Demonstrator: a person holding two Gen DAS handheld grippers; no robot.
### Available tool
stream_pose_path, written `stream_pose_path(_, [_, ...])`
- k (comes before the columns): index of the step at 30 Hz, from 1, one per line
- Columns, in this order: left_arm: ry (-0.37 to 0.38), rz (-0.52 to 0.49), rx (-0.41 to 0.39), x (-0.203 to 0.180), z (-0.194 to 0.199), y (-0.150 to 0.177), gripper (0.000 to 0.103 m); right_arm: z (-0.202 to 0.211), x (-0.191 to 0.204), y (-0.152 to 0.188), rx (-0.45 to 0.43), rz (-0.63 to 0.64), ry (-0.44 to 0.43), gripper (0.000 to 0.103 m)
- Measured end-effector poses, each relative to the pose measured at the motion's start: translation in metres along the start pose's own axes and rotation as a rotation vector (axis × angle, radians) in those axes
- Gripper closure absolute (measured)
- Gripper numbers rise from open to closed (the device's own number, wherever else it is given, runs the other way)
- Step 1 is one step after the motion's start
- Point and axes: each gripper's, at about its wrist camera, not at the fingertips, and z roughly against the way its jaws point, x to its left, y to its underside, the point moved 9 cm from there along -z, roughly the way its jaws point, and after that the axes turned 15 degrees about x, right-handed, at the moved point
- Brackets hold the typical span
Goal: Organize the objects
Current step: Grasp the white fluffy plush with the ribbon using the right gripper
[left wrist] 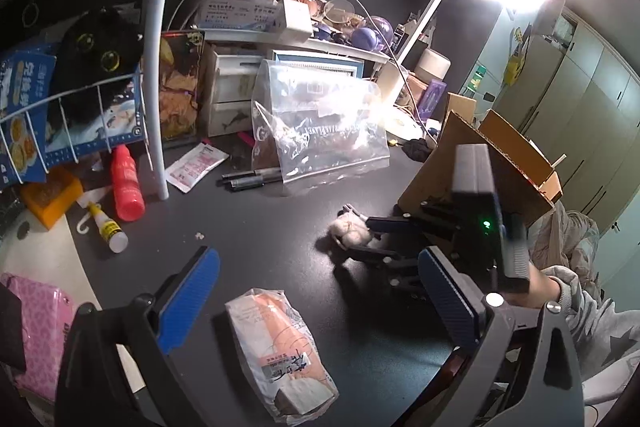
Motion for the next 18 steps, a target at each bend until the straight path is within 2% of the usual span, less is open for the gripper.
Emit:
stream_pose_path(3, [0.007, 0.002, 0.004, 0.000, -0.003, -0.001, 0.004, -0.006, 0.001, -0.001, 0.001, 0.010, 0.005, 0.065])
stream_pose_path(7, [0.011, 0.004, 0.005, 0.000, -0.003, -0.002, 0.004, -0.009, 0.001, -0.008, -0.012, -0.015, -0.011, 0.046])
stream_pose_path(9, [0.009, 0.005, 0.004, 0.000, -0.003, -0.003, 0.004, -0.010, 0.001, -0.011, -0.016, -0.021, -0.021, 0.046])
stream_pose_path(12, [0.008, 0.008, 0.003, 0.000, -0.002, -0.003, 0.004, -0.014, 0.003, -0.014, -0.016, -0.014, -0.039, 0.050])
stream_pose_path(13, [0.008, 0.008, 0.004, 0.000, -0.002, -0.003, 0.004, -0.015, 0.004, -0.014, -0.013, -0.010, -0.042, 0.062])
stream_pose_path(15, [0.011, 0.008, 0.008, -0.001, -0.004, -0.003, 0.004, -0.018, 0.006, -0.013, -0.005, -0.009, -0.061, 0.064])
stream_pose_path(18, [0.010, 0.012, 0.014, 0.001, -0.007, -0.002, 0.004, -0.015, 0.011, -0.011, -0.017, 0.024, -0.035, 0.066])
